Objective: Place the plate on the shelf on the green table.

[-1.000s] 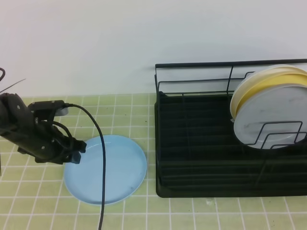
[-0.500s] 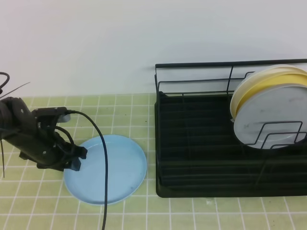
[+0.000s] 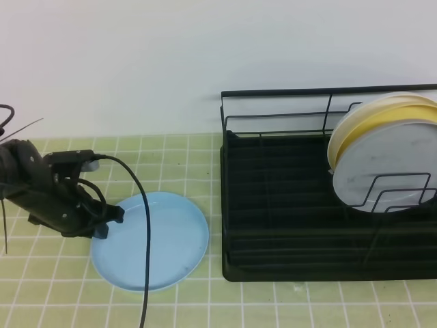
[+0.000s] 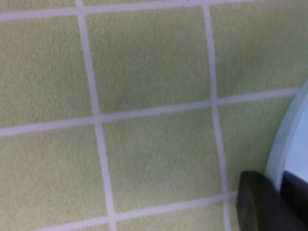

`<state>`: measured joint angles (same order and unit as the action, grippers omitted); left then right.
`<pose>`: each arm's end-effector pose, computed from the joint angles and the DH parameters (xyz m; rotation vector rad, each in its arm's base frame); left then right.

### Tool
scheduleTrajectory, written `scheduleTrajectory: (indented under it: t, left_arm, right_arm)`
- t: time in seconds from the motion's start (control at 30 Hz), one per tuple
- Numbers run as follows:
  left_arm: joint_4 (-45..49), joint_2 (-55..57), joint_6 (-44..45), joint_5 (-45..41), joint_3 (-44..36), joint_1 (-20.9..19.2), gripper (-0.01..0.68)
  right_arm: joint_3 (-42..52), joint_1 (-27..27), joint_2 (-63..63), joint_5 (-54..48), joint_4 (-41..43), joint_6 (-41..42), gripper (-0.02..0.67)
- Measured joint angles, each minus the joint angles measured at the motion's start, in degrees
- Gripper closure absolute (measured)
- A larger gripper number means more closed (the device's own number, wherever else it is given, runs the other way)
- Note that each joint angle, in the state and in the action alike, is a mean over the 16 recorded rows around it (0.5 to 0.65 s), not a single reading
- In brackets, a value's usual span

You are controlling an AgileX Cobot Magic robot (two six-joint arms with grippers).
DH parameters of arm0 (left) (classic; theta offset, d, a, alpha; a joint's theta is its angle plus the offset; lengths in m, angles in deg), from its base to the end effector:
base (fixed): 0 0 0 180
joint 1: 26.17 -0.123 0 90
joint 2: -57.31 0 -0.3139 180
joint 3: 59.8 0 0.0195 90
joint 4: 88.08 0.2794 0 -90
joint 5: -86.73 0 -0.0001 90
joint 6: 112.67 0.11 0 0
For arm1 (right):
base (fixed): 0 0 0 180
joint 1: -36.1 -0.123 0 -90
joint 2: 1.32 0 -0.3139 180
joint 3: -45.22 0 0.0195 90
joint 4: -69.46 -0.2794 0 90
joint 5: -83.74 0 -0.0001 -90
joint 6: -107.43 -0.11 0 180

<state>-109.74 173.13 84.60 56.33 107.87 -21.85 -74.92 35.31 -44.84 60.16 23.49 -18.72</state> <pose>0.4083 -0.0515 0.1490 0.1169 2.7305 -0.2863 0.1392 0.0336 0.2403 -0.3759 2.0465 0.2040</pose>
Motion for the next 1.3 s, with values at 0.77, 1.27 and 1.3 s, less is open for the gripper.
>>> scheduleTrajectory:
  t: [0.77,1.27,1.3]
  left_arm:
    - [-12.3,-23.5,3.7,5.2,0.0,-0.2,0.668]
    - [-57.6,-35.7,44.3,-11.3,0.0,3.5,0.668]
    - [-59.5,-35.8,46.1,-12.0,0.0,4.5,0.668]
  right_arm:
    - [-0.5,0.0,0.0,-3.0,-2.3,2.6,0.650]
    - [-13.1,0.0,0.5,-16.5,-37.0,17.4,0.561]
    - [-13.9,0.0,0.5,-17.1,-39.1,18.2,0.537]
